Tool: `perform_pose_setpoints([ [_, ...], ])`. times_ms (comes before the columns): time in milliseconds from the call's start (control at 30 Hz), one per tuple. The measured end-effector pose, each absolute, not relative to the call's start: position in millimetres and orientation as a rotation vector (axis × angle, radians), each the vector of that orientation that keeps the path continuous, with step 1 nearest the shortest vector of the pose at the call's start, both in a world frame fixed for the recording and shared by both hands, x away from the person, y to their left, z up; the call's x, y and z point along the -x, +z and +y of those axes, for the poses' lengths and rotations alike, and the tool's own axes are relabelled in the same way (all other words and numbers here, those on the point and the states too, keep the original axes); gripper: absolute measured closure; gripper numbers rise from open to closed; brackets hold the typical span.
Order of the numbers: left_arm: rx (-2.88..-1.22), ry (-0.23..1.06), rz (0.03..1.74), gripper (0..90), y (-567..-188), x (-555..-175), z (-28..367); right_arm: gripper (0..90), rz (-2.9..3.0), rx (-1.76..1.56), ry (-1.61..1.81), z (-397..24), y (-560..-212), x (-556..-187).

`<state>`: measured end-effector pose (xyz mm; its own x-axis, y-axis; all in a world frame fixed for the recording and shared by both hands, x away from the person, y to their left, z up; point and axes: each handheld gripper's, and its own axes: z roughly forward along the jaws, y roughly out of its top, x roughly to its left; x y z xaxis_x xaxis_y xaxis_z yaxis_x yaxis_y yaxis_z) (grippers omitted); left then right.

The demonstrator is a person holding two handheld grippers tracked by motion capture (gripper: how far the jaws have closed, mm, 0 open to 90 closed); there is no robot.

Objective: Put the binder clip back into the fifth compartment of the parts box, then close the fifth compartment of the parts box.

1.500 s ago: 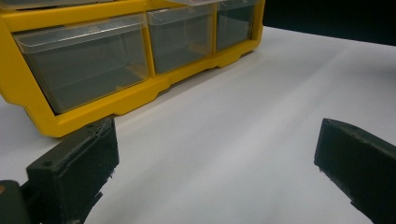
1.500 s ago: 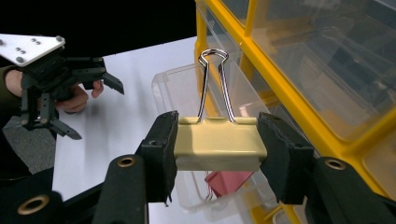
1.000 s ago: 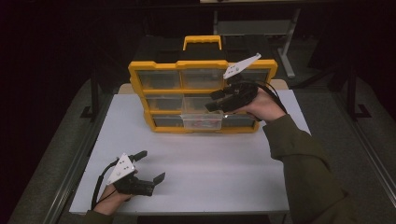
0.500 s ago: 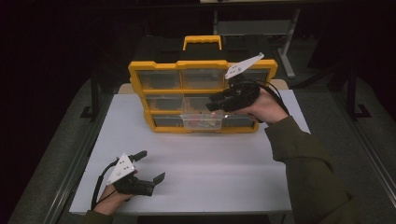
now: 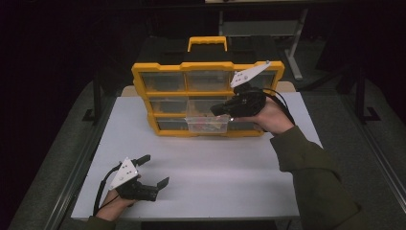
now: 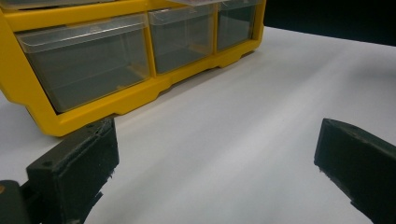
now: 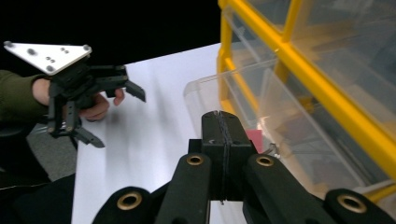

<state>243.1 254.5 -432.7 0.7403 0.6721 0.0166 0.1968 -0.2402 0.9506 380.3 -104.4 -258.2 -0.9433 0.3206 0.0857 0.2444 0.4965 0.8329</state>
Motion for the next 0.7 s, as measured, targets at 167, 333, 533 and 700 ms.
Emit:
perform_pose_setpoints([
  [167,-1.791,0.514,0.684,0.0,-432.6,-242.5,253.7,88.8,2.67,-0.484,1.424,-98.7,-265.2,-377.0],
  [333,-1.794,0.515,0.685,0.0,-432.5,-242.2,254.5,88.8,2.688,-0.477,1.419,-95.0,-268.9,-373.9],
  [533,-1.792,0.514,0.684,0.0,-432.8,-242.5,254.1,88.8,2.694,-0.471,1.422,-92.3,-276.0,-371.7],
  [700,-1.79,0.513,0.689,0.0,-432.8,-242.4,254.3,88.8,2.706,-0.467,1.405,-91.0,-282.6,-371.8],
])
